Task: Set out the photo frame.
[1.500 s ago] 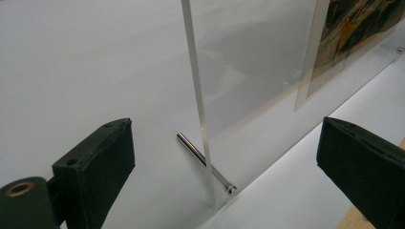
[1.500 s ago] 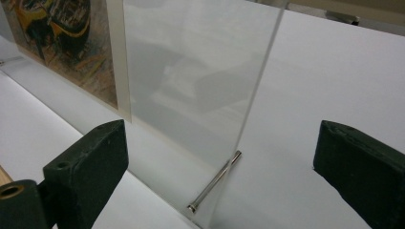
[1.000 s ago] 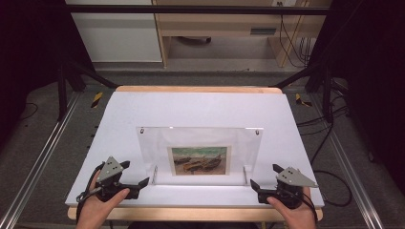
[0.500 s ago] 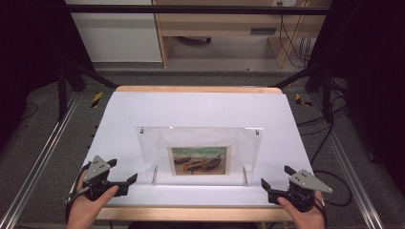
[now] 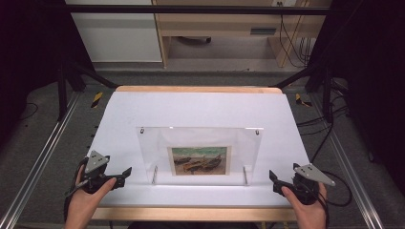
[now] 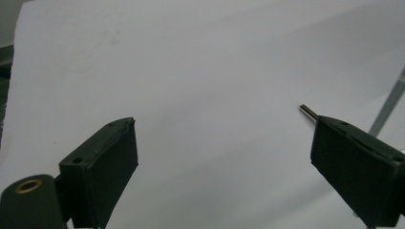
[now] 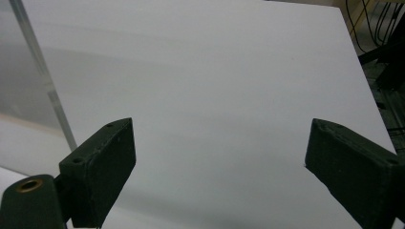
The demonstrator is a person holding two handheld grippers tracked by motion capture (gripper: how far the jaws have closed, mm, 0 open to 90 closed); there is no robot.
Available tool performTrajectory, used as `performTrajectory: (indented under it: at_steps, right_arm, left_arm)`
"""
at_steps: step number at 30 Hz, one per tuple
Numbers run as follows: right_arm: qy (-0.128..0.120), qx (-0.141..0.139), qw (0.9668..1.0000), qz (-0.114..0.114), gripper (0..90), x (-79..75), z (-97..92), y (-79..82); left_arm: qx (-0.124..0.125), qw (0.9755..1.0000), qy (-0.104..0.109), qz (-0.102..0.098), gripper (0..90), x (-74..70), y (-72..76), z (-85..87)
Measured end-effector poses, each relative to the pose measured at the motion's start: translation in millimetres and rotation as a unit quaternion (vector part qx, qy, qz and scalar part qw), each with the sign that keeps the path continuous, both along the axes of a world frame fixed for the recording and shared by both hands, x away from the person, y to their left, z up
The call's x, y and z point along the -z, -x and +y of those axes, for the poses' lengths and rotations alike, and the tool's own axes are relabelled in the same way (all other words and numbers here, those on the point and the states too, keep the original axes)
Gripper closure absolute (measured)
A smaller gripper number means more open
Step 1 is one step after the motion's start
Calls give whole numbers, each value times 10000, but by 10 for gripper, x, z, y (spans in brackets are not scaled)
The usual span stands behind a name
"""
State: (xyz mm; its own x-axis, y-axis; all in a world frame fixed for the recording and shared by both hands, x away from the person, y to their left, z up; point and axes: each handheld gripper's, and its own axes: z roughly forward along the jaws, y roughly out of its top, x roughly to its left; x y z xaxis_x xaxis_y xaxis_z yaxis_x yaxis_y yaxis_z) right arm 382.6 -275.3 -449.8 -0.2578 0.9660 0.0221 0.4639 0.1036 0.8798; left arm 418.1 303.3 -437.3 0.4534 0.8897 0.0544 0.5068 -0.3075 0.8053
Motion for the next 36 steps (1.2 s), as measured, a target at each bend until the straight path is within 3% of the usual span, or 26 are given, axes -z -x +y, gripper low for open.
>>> performTrajectory:
  at_steps: [8, 11, 14, 23, 36]
  right_arm:
    - [241, -76, 9996, 160, 111, -30, 42, -153]
    - [309, -96, 9988, 356, 115, -22, 49, -265]
    - [356, -99, 9978, 546, 114, -10, 48, -359]
    - [485, -135, 9953, 827, 113, -21, 38, -557]
    - [504, -96, 9942, 940, 114, 4, 35, -833]
  left_arm:
    - [-39, 9994, -255, 248, 88, -8, -133, -1]
    - [-27, 9987, -391, 330, 90, -30, -227, -2]
    - [-14, 9981, -455, 422, 91, -45, -302, -2]
    - [101, 9967, -512, 625, 91, -80, -541, -54]
    - [25, 9949, -700, 729, 93, -7, -757, -136]
